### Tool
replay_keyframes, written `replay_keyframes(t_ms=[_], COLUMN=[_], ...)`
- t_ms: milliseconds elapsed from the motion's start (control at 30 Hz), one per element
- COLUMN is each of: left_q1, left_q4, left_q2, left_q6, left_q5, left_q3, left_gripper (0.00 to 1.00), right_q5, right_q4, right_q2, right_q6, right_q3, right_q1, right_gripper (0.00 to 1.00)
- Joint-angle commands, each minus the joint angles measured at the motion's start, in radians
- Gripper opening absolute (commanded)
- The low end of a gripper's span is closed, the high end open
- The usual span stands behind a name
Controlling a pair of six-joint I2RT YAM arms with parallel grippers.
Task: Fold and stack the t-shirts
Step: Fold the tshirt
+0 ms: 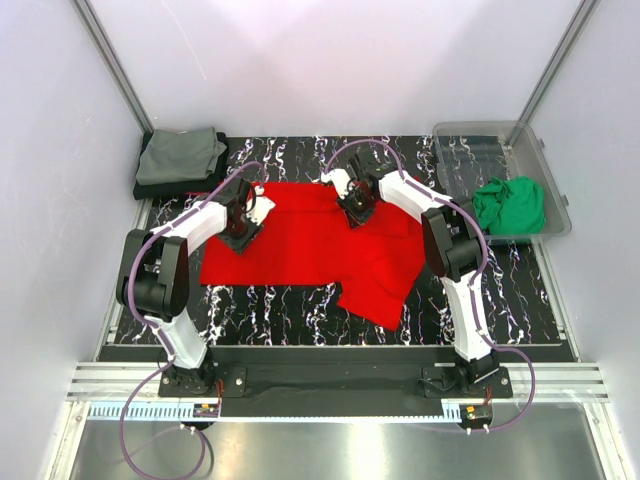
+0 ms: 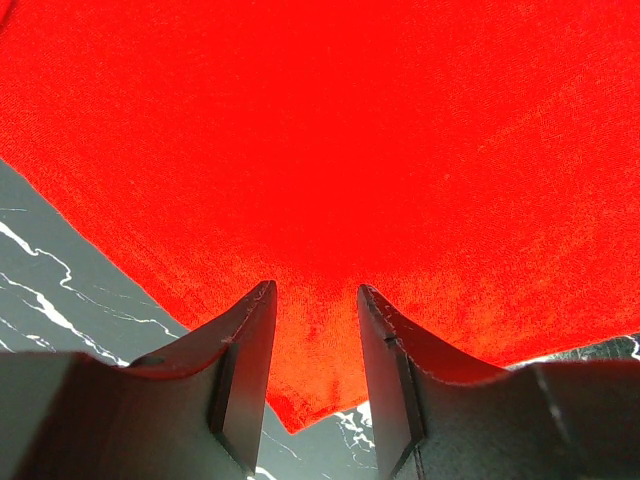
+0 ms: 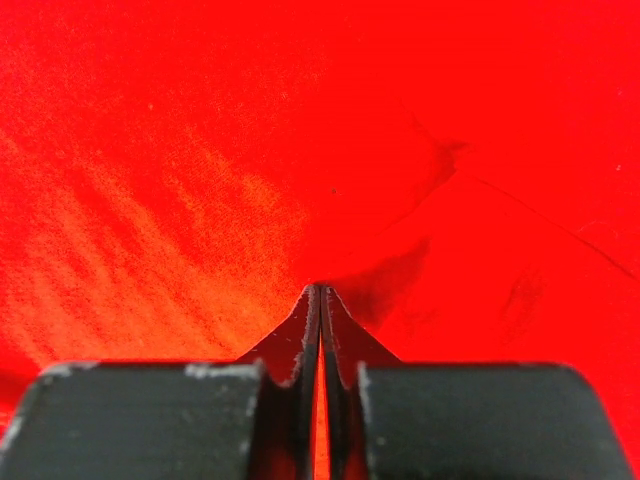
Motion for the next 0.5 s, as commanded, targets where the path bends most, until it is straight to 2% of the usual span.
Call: replay_keyframes(t_ms=[0, 200, 233, 333, 467], left_q1=[0.006, 0.006, 0.006, 0.006, 0.006], left_q4=[0.019, 0.019, 0.019, 0.019, 0.019], left_q2=[0.007, 0.014, 0.016, 0.019, 0.021], left_q6=[-0.008, -0.009, -0.009, -0.011, -0.011], left_q5=[0.020, 0.028, 0.029, 0.029, 0.029], left_q3=[0.045, 0.052, 0.052, 0.055, 0.058], left_gripper=[0.43, 0.43, 0.43, 0.43, 0.43], right_q5=[-0.006, -0.014, -0.005, 0.010, 0.010], right_q4=[0.020, 0.016, 0.014, 0.014, 0.012], right_q2=[-0.038, -0.072, -0.075, -0.069, -0.055], right_q6=[-0.004, 0.001, 0.006, 0.027, 0.027], right_q3=[0.009, 0.003, 0.000, 0.006, 0.006], right_q1=[0.014, 0.022, 0.025, 0.023, 0.025], right_gripper=[0.02, 0.00, 0.02, 0.26, 0.27])
